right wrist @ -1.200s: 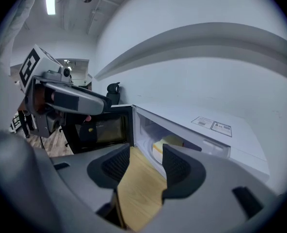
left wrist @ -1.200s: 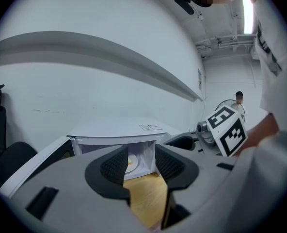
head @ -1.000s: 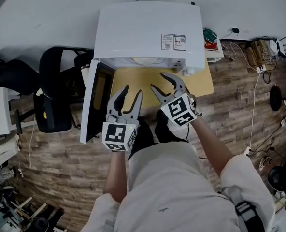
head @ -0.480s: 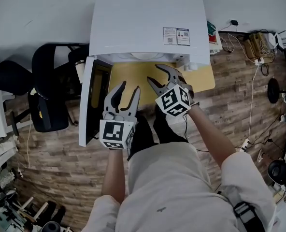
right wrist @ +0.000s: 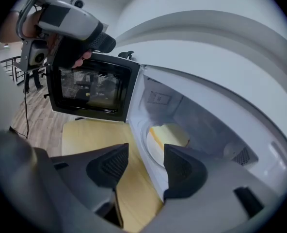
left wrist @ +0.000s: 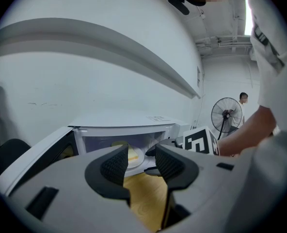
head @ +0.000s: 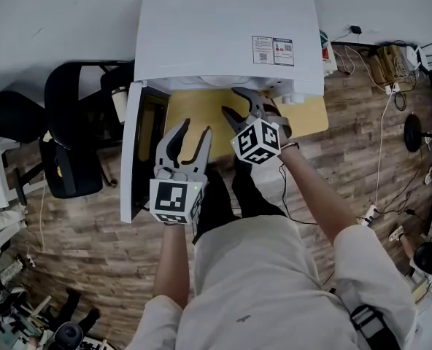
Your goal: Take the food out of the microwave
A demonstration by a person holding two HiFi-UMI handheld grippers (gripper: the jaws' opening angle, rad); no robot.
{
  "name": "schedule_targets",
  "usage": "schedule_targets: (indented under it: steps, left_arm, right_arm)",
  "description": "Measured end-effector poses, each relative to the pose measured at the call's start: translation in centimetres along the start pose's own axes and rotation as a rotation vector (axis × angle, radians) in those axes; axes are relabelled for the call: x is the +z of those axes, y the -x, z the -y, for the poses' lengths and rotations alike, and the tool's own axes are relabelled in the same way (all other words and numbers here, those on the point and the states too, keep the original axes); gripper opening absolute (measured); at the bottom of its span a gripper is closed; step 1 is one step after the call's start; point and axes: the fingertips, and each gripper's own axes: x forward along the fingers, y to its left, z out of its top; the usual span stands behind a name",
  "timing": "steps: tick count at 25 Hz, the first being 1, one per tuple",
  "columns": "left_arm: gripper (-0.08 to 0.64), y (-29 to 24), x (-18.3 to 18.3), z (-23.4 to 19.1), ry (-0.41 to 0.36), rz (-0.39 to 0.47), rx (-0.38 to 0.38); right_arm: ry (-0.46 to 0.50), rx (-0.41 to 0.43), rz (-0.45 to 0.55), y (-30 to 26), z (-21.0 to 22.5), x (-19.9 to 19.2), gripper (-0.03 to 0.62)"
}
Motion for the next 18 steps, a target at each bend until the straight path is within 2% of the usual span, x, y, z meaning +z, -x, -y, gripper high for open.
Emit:
schedule_targets:
  steps: [18]
  left_arm:
    - [0.152,0.2,-1.1,-2.0,0.002,-0.022,-0.007]
  right_arm:
    - [0.151,-0.032,-0.119,-5.5,0.4,-2.3,0.222]
